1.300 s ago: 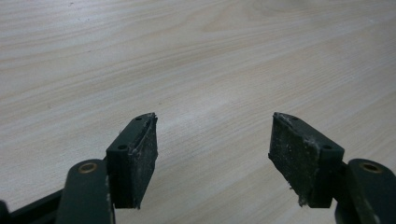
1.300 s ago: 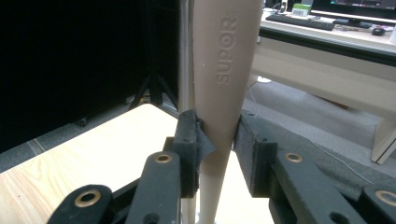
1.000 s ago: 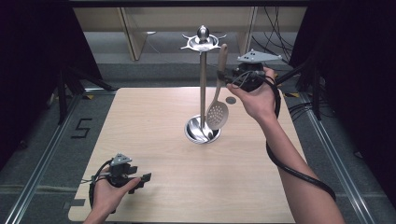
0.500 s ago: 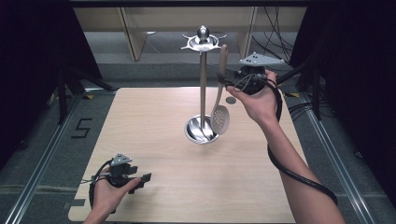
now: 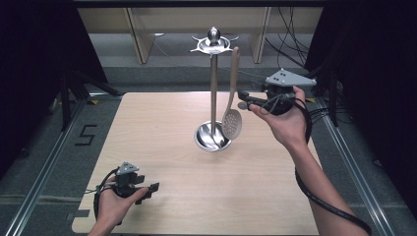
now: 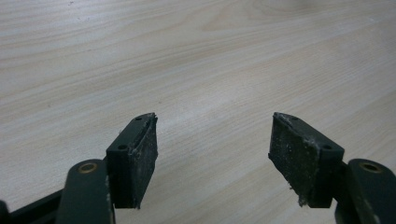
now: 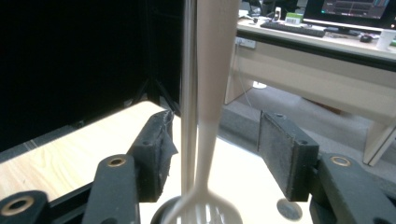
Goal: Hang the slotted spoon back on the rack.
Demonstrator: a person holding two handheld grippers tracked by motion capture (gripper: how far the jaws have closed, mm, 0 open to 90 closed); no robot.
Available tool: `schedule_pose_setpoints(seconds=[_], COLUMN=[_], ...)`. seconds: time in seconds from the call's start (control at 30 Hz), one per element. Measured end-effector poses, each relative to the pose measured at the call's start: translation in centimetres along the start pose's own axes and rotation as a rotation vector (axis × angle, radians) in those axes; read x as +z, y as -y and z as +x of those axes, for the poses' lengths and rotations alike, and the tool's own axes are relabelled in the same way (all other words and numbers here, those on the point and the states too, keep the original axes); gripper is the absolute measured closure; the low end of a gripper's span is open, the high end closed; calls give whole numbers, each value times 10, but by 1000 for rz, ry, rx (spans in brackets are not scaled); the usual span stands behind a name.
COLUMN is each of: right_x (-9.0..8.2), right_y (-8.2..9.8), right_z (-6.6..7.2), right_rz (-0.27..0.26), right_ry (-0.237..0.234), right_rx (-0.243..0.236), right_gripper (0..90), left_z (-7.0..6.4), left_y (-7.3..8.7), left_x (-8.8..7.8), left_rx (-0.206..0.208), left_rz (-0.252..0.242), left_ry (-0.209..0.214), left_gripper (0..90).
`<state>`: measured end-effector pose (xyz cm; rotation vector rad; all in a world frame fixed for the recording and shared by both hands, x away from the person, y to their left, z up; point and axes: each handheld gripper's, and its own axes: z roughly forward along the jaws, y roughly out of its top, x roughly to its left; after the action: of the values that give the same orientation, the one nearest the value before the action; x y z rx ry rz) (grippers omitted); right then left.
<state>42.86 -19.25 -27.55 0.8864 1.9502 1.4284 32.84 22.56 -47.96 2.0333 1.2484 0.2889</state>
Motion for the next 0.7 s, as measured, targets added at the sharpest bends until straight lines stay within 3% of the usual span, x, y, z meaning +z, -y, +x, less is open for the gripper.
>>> schedule_pose_setpoints(seconds=[0.3,0.4,0.53,0.57,0.7], right_x=[-32,-42,-57,-61,-68], right_y=[43,62,83,90,101], right_z=[-6,-7,-9,-11,-11], right_rz=[31,51,82,83,101], right_ry=[23,10,29,33,28], right_rx=[12,35,65,54,86], right_gripper=[422,418,415,414,413], left_z=[0,-1,-1,-1,-1], left_y=[0,0,0,0,0], left_x=[1,1,1,1,1], left_rx=[-6,-11,-12,-11,-11], left_rz=[-16,-12,-10,-9,-9], left_ry=[3,1,-1,-1,-1], left_gripper=[314,314,314,314,314])
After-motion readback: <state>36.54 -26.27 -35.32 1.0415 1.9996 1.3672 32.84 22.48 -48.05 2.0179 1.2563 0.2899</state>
